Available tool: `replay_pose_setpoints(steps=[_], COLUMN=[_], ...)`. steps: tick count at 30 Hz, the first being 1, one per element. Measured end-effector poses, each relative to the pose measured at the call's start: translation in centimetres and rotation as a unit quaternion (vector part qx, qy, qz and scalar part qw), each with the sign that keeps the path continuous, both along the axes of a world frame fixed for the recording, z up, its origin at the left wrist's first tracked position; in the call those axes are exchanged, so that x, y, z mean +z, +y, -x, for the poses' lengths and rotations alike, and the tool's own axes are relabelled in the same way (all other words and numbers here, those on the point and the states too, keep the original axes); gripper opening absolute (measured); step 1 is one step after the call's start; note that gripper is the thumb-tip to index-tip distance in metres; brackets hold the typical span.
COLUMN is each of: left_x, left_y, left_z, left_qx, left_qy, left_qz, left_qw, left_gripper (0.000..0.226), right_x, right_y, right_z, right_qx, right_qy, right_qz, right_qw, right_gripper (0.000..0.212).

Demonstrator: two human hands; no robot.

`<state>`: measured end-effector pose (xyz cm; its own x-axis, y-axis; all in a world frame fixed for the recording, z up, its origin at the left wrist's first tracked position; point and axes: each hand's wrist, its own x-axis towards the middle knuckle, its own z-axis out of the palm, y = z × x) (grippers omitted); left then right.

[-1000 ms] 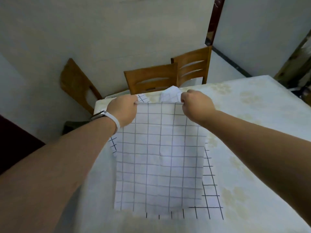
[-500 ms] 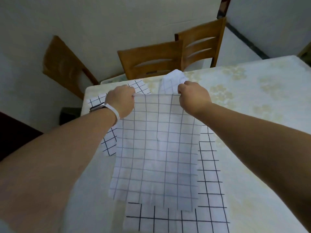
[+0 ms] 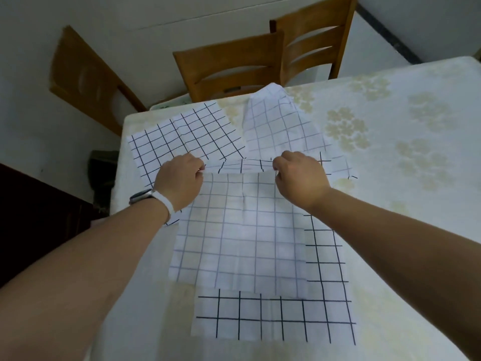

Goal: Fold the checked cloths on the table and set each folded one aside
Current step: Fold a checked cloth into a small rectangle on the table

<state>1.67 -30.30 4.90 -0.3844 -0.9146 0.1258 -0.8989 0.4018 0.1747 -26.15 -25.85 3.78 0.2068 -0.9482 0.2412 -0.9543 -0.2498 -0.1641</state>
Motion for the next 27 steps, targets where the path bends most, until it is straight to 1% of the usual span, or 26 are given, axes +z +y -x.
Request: replay_pose_setpoints(steps=[4, 6, 11, 14, 16, 20, 23, 26, 27], left_x=[-1.1, -1.7, -3.8, -5.1, -5.9, -7.7, -8.7, -9.7, -9.9], left_y=[3.0, 4.6, 8.6, 10.9, 12.4, 15.2, 16.7, 18.2, 18.6], left_z=[-1.6, -2.4, -4.0, -4.6, -4.9, -5.5, -5.8, -6.3, -6.4], left_qx=[-0.046, -0.066, -0.115, -0.141, -0.146, -0.147, -0.150, -0.161, -0.162], left_qy=[0.001, -0.017, -0.063, -0.093, -0.101, -0.109, -0.110, -0.109, -0.113], left_qz=[0.027, 0.030, 0.013, 0.003, -0.001, -0.035, -0.042, -0.023, -0.023], left_qw=[0.999, 0.997, 0.991, 0.986, 0.984, 0.983, 0.982, 0.981, 0.980], left_gripper=[0.011, 0.014, 0.011, 0.025, 0.016, 0.034, 0.035, 0.029, 0.033], right_x=[-0.6, -1.1, -2.8, -4.3, -5.4, -7.4, -8.2, -8.7, -9.0], right_y=[3.5, 5.2, 9.3, 11.8, 13.5, 16.3, 17.9, 19.3, 19.6], right_z=[-0.6, -1.0, -1.8, -2.5, -2.9, -3.4, -3.4, -3.4, -3.5], right_qx=[0.035, 0.057, 0.108, 0.127, 0.138, 0.143, 0.139, 0.149, 0.152], right_qy=[0.018, 0.032, 0.047, 0.067, 0.078, 0.078, 0.075, 0.081, 0.083], right_qz=[0.000, -0.003, -0.015, -0.033, -0.053, -0.092, -0.112, -0.124, -0.127], right_qw=[0.999, 0.998, 0.993, 0.989, 0.986, 0.982, 0.981, 0.978, 0.977], right_gripper=[0.017, 0.018, 0.024, 0.028, 0.029, 0.030, 0.031, 0.033, 0.033])
